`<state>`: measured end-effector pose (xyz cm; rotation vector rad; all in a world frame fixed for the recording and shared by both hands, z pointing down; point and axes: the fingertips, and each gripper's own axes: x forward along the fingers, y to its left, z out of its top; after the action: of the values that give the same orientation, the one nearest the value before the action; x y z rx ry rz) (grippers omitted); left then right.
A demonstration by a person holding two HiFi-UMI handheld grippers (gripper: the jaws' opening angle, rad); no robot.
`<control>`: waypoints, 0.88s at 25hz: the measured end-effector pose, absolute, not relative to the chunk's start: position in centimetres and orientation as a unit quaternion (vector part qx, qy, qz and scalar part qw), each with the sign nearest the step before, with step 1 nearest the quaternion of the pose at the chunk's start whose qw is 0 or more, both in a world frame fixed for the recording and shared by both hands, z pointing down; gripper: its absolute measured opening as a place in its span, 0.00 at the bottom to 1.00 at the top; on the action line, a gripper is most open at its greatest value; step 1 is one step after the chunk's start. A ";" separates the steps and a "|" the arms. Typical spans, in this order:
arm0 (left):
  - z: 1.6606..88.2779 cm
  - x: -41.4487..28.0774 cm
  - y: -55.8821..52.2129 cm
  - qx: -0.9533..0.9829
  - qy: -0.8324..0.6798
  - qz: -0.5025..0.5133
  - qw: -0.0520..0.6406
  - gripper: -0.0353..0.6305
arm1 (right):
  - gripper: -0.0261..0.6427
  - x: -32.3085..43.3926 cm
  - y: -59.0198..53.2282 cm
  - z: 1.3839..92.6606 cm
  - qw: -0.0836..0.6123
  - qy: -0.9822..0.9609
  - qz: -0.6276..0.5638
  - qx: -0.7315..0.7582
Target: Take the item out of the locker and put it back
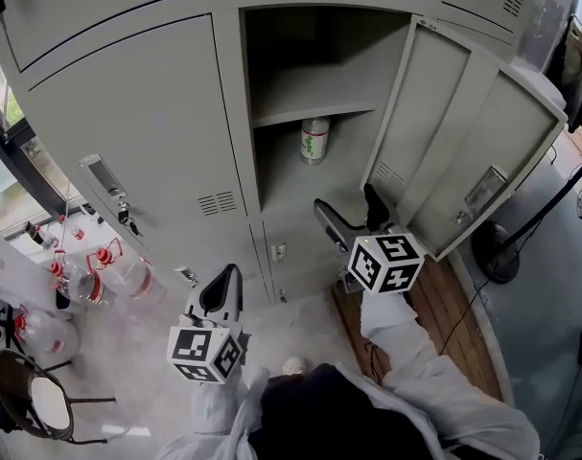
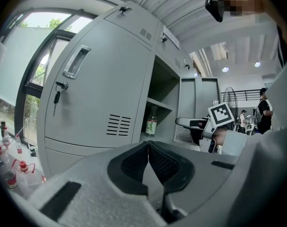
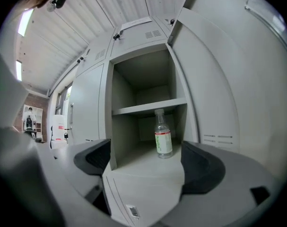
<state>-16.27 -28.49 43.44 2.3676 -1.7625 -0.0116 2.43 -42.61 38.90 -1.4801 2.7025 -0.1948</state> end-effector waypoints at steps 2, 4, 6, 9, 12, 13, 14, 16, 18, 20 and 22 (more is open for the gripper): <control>43.3 -15.6 -28.6 0.799 -0.594 -0.004 0.094 0.07 | 0.73 3.3 -41.4 38.9 0.015 0.876 -0.067 -0.477; 43.1 -15.0 -28.4 0.798 -0.594 -0.003 0.096 0.07 | 0.72 4.4 -40.1 38.9 0.003 0.874 -0.067 -0.480; 42.8 -14.3 -28.0 0.798 -0.594 -0.002 0.099 0.07 | 0.69 5.4 -39.0 38.9 -0.006 0.873 -0.073 -0.482; 42.4 -12.9 -27.4 0.800 -0.591 -0.001 0.101 0.07 | 0.62 7.4 -37.2 38.6 0.001 0.871 -0.093 -0.482; 42.1 -11.8 -26.7 0.799 -0.593 0.002 0.102 0.07 | 0.55 8.8 -35.0 38.0 0.006 0.875 -0.094 -0.476; 42.1 -11.6 -26.5 0.797 -0.595 0.001 0.103 0.06 | 0.52 9.2 -34.1 37.8 0.003 0.876 -0.088 -0.474; 42.0 -11.3 -26.2 0.796 -0.596 0.001 0.104 0.07 | 0.48 9.6 -33.3 37.7 0.000 0.877 -0.082 -0.473; 42.0 -10.4 -25.7 0.795 -0.597 0.000 0.106 0.07 | 0.35 10.8 -31.8 37.9 -0.004 0.877 -0.073 -0.476; 42.1 -9.4 -25.0 0.796 -0.596 0.003 0.104 0.07 | 0.26 11.8 -30.6 38.3 -0.006 0.876 -0.072 -0.477; 42.2 -8.5 -24.2 0.796 -0.597 0.004 0.101 0.07 | 0.21 12.6 -29.5 39.1 -0.007 0.878 -0.074 -0.474; 42.4 -7.9 -23.3 0.794 -0.599 0.001 0.101 0.07 | 0.13 13.4 -28.6 40.0 -0.009 0.878 -0.076 -0.473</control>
<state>-7.89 -23.33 42.40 2.3466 -1.7689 0.0040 13.44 -28.58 39.98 -1.4951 2.7720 -0.2389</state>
